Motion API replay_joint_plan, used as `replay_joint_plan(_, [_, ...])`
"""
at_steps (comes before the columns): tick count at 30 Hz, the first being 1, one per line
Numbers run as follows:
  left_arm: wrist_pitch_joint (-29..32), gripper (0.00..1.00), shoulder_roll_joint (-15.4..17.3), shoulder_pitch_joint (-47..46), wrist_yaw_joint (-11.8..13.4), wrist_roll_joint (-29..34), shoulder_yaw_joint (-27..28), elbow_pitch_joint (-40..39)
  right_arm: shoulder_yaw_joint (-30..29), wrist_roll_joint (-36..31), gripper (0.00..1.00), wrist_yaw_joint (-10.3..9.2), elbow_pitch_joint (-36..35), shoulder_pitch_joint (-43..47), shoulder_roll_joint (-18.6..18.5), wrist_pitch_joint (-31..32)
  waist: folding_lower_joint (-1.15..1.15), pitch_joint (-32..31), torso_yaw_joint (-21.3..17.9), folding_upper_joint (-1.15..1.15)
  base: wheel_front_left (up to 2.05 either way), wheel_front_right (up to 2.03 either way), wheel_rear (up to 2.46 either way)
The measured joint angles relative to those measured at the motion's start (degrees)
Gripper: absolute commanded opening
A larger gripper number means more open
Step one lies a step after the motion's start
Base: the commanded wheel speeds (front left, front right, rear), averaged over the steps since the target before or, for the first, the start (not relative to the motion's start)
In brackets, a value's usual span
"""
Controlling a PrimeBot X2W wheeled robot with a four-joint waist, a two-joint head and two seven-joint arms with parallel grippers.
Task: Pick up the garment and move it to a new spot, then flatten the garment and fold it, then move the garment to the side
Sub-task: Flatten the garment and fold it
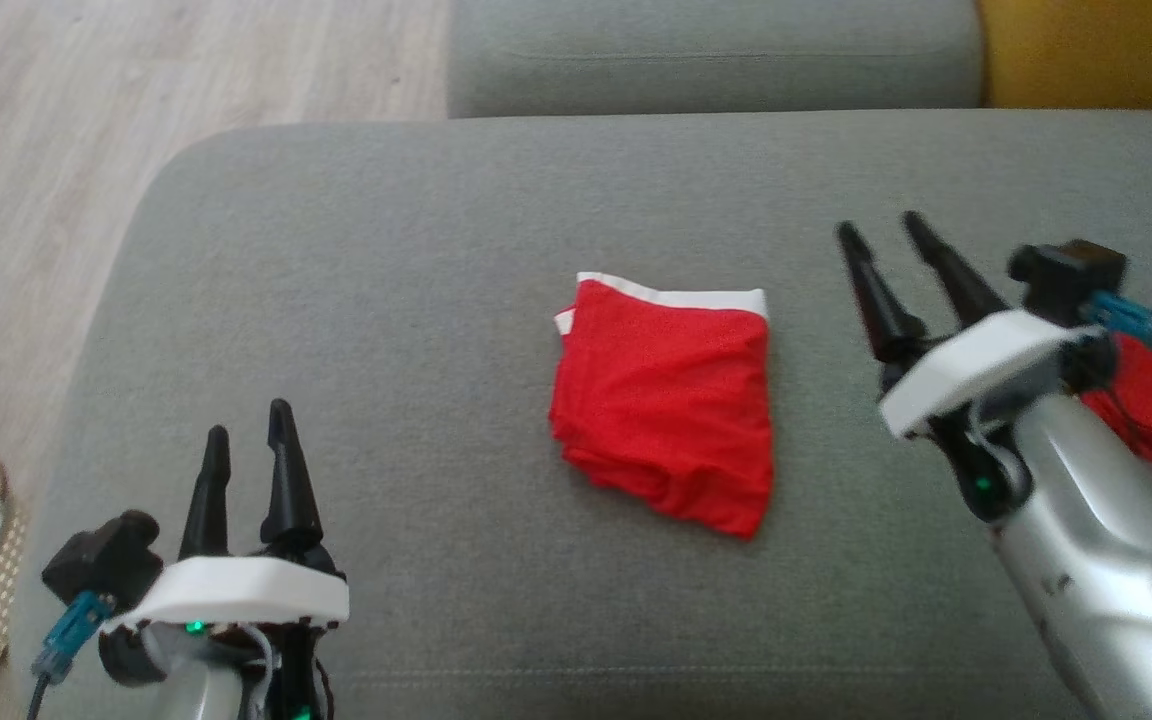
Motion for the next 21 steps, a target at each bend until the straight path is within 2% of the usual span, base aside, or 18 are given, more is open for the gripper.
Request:
replay_joint_plan(3, [0.0, 1.00, 0.0, 0.1, -0.2, 0.9, 0.5, -0.9, -8.7, -9.8, 1.00, 0.00, -6.6, 6.3, 0.6, 0.0, 0.00, -0.4, -1.6, 0.00, 0.00, 0.00, 0.00])
replay_joint_plan(4, [0.0, 1.00, 0.0, 0.1, -0.2, 0.9, 0.5, -0.9, -8.7, -9.8, 1.00, 0.00, -6.6, 6.3, 0.6, 0.0, 0.00, -0.4, -1.6, 0.00, 0.00, 0.00, 0.00])
replay_joint_plan(9, [0.0, 1.00, 0.0, 0.3, -0.5, 3.0, 1.1, -1.4, -21.1, -20.7, 1.00, 0.00, -18.1, 18.6, 7.0, 0.0, 0.00, -0.6, -3.5, 0.00, 0.00, 0.00, 0.00])
replay_joint_plan(14, [0.0, 1.00, 0.0, 0.4, -0.5, 4.7, 1.1, -1.5, -24.8, -29.4, 1.00, 0.00, -27.9, 25.1, 10.1, 0.0, 0.00, -0.2, -4.5, 0.00, 0.00, 0.00, 0.00])
replay_joint_plan(21, [0.0, 1.00, 0.0, 2.1, -0.9, 8.9, -0.9, 0.3, -24.9, -31.4, 1.00, 0.00, -30.0, 29.3, 10.8, 0.0, 0.00, 0.1, -5.3, 0.00, 0.00, 0.00, 0.00])
